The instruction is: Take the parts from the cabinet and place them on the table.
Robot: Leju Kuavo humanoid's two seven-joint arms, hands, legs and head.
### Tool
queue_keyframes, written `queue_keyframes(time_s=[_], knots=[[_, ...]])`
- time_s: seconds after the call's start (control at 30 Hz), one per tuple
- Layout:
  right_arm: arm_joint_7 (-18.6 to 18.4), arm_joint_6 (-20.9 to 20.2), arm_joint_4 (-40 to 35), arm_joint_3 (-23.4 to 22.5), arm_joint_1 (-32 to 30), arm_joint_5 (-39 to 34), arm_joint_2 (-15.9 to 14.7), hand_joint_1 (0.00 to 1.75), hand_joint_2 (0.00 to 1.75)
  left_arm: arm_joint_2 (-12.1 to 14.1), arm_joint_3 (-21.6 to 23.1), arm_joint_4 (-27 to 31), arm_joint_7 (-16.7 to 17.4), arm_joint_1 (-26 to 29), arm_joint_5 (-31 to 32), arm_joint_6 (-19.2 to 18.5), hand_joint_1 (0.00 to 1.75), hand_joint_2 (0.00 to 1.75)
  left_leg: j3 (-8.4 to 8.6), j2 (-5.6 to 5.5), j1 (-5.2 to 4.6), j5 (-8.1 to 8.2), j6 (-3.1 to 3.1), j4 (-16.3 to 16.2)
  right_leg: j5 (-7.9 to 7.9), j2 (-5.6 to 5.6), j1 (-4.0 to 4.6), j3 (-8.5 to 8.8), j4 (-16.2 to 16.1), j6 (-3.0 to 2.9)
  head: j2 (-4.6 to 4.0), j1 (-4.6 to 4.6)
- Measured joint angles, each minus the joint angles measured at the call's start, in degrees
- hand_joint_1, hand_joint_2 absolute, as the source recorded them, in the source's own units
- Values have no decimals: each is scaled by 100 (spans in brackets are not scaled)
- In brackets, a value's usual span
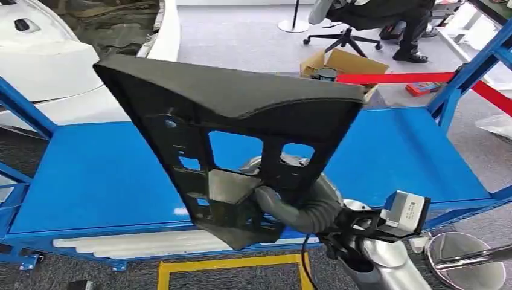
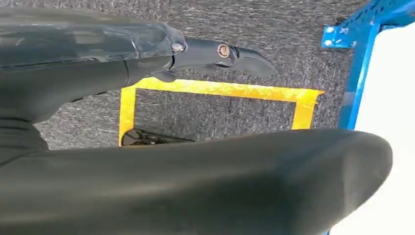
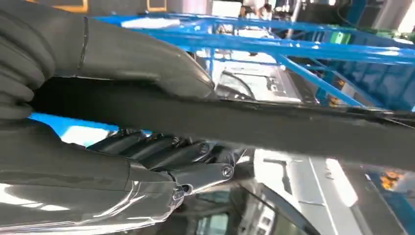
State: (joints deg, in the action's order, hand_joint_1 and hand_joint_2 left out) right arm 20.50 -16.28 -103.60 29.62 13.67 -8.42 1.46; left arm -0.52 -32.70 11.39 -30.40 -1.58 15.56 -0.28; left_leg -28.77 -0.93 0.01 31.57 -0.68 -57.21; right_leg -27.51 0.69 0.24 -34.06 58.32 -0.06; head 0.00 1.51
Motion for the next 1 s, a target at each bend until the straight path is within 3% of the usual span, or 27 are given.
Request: queue_keyframes(time_s=[0.2,0.27,0.3,0.4,0.43,0.47,0.5,0.53,0.57,0.6,0.67,0.73,0.77,0.8,0.83,0.9,0.93,0.97,1.0], knots=[[-24,35,-4,74,-60,-48,-151,175,175,13,-22,0,13,21,39,41,0,175,-12,0,-23,-10,-27,-26,32,2,-28,4,-20,50,0,0],[-17,63,-53,76,-83,-57,-201,175,175,11,-24,0,15,18,41,46,0,175,28,30,46,-75,-115,65,-35,-1,-8,-9,30,93,0,0],[-13,68,-81,79,-80,-63,-232,175,175,11,-24,0,24,17,50,50,0,175,29,37,61,-83,-131,70,-161,-10,-15,-93,216,124,0,15],[-11,79,-107,85,-145,-63,-337,175,175,11,-26,0,63,35,61,76,0,175,33,43,79,-76,-129,67,-706,-29,-78,-754,1569,192,0,15],[-11,85,-122,85,-180,-63,-371,175,175,11,-28,0,68,43,61,76,0,175,40,41,85,-68,-118,66,-706,-38,-94,-884,1787,205,0,13],[-11,87,-140,85,-210,-63,-396,175,175,11,-33,0,74,53,59,79,0,175,62,33,96,-46,-94,66,-550,-41,-108,-868,1692,222,0,13],[-9,87,-144,87,-213,-63,-415,175,175,11,-37,0,83,62,61,81,0,175,95,30,108,-17,-68,64,-318,-42,-113,-735,1372,228,0,13],[-9,87,-157,90,-216,-63,-426,175,175,9,-42,0,83,66,63,81,0,175,133,26,120,9,-44,63,-80,-43,-118,-553,979,229,0,15],[-7,94,-197,87,-224,-63,-450,175,175,9,-46,0,83,67,68,81,0,175,203,21,133,64,-6,61,279,-44,-128,-262,292,235,0,15],[2,94,-208,89,-229,-63,-474,175,175,9,-55,0,87,68,68,83,0,175,199,22,135,84,18,72,165,-30,-107,-205,238,216,0,9],[17,105,-253,87,-259,-65,-509,175,175,9,-63,0,98,45,98,90,0,175,130,20,116,100,94,42,90,-31,-66,-199,124,94,0,11],[48,127,-321,81,-308,-63,-546,175,175,7,-66,0,127,48,153,98,0,175,140,30,117,107,152,77,54,-24,-69,-220,125,27,0,9],[63,127,-354,83,-309,-61,-566,175,175,7,-63,0,157,42,164,98,0,175,143,41,132,181,188,49,66,-36,-110,-187,81,-18,0,9],[81,127,-382,81,-307,-61,-579,175,175,7,-66,0,181,46,166,100,0,175,70,46,126,288,193,-140,59,-42,-105,-170,72,-34,0,7],[98,127,-398,81,-304,-61,-590,175,175,7,-70,0,221,38,166,125,0,175,-115,45,124,475,195,-504,56,-50,-103,-167,73,-57,0,4],[116,125,-420,61,-343,-63,-638,175,175,13,-107,0,308,51,183,164,0,175,-634,46,116,867,204,-1472,55,-65,-87,-168,79,-68,0,6],[120,125,-422,50,-369,-65,-656,175,175,13,-133,0,348,61,210,190,0,175,-819,46,115,902,202,-1776,51,-64,-81,-167,84,-74,0,4],[122,125,-422,37,-389,-65,-666,175,175,13,-153,0,376,82,234,201,0,175,-859,45,115,801,196,-1779,50,-58,-78,-164,88,-74,0,4],[125,125,-424,30,-394,-65,-675,175,175,13,-160,0,402,93,249,203,0,175,-784,46,116,561,185,-1511,46,-48,-77,-161,96,-78,0,4]])
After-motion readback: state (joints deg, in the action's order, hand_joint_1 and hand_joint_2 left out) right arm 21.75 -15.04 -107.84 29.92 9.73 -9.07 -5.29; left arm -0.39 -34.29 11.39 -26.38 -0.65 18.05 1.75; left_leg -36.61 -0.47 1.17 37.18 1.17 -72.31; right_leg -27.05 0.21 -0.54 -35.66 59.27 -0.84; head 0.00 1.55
